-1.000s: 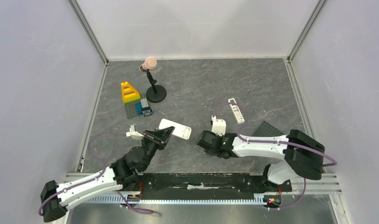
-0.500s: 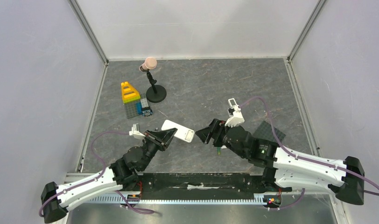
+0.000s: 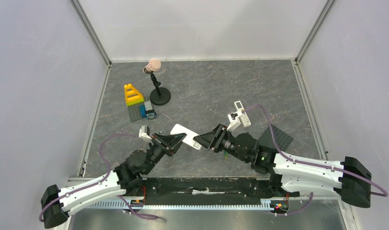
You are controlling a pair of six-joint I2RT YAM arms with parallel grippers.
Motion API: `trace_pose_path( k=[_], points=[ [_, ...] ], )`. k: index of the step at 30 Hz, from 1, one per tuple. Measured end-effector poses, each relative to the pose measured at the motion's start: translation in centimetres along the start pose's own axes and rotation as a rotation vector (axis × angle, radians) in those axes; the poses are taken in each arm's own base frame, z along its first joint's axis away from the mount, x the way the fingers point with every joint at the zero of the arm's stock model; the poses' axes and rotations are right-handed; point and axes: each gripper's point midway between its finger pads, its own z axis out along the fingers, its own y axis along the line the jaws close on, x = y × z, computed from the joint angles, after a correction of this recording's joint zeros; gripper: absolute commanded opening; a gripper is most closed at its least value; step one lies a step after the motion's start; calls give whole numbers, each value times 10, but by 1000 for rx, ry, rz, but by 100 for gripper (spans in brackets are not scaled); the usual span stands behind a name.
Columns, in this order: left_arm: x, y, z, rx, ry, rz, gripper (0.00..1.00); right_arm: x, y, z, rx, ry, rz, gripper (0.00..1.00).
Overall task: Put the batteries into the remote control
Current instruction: Adjust the remote control.
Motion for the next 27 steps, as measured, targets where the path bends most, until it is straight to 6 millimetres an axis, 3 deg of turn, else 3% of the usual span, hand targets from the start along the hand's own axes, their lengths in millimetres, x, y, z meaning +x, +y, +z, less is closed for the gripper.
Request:
trace_pose_path(
  k=[3, 8, 11, 15, 20, 27],
  points=[
    [2, -8, 0, 27, 10, -15, 6, 1, 12, 1, -52, 5, 37, 27],
    [-1, -25, 0, 89, 4, -35, 39, -6, 25, 1, -119, -16, 117, 3],
    [7, -37, -3, 125, 49, -8, 58, -7, 35, -1, -159, -12, 132, 0],
    [17, -50, -14, 166, 117, 65, 65, -2, 39, -4, -181, 24, 113, 0],
    [14, -59, -31, 205, 131, 161, 69, -11, 48, -19, -233, 38, 61, 0],
    [9, -68, -51, 204, 154, 332, 68, -11, 57, -38, -273, 128, -48, 0]
  ],
)
